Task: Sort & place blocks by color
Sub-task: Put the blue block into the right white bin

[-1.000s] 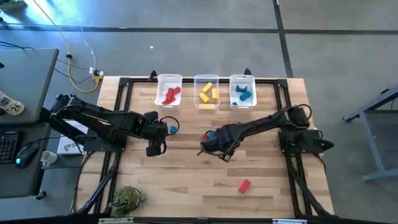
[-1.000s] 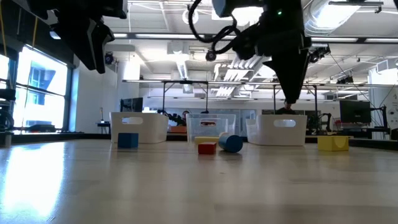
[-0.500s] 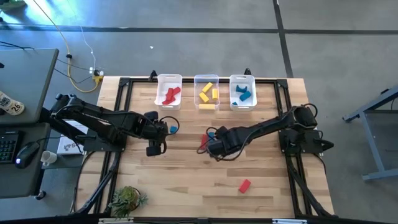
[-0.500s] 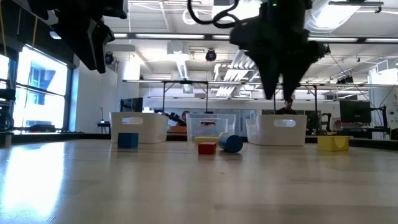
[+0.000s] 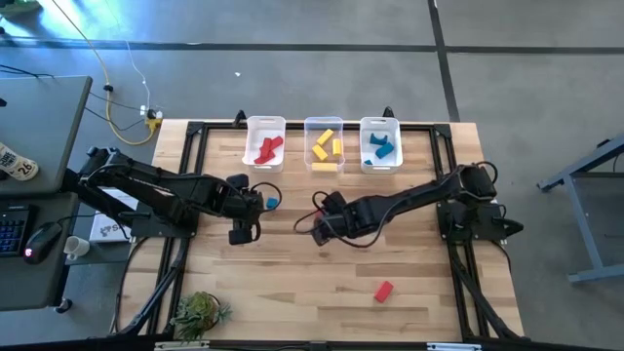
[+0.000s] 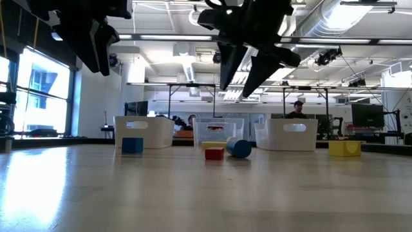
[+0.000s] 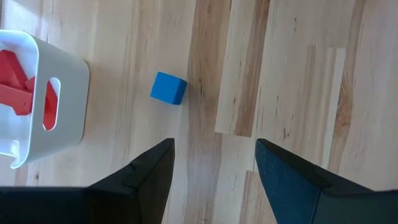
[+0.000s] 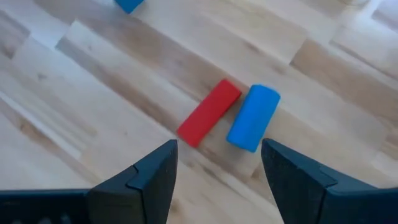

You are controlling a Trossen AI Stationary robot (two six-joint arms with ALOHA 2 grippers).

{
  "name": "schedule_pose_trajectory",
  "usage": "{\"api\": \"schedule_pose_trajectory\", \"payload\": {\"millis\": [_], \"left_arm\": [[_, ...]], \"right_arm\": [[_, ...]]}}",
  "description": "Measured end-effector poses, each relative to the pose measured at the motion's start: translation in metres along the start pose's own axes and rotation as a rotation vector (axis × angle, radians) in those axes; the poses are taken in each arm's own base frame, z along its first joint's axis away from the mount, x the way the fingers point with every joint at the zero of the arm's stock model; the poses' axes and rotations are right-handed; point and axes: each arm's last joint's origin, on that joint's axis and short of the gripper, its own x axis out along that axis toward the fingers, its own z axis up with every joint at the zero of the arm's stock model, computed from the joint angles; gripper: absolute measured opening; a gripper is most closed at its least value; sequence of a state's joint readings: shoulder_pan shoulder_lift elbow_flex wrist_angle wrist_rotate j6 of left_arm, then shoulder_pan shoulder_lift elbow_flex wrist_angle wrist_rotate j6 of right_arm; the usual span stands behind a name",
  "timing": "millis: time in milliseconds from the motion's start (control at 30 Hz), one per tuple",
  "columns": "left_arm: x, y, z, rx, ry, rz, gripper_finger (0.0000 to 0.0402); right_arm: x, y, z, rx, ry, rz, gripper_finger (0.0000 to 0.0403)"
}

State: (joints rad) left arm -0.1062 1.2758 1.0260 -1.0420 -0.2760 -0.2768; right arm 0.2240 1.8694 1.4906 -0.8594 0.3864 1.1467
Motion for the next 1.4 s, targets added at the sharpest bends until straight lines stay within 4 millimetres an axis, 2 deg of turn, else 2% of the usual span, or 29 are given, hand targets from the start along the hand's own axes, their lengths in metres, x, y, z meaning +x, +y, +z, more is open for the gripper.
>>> {"api": "schedule_pose_trajectory", "payload": {"millis": [400,767,1233,1400], "left_arm": [[0.0,0.0,0.0,0.0,-0.001,0.004,0.0213],[0.0,0.001,0.0,0.0,-0.007,0.023,0.0213],[0.0,0.001,0.0,0.0,-0.007,0.023,0.0213],[0.0,0.001,0.0,0.0,-0.006,0.022,0.0213]], "right_arm": [[0.014,-0.011,0.021,0.148,-0.014,-0.043,0.022],[0.066,-0.013,0.01,0.145,0.07,-0.169,0.022],[0.098,-0.018,0.005,0.142,0.139,-0.239,0.0218],[0.104,-0.019,0.001,0.131,0.166,-0.251,0.0182]]}}
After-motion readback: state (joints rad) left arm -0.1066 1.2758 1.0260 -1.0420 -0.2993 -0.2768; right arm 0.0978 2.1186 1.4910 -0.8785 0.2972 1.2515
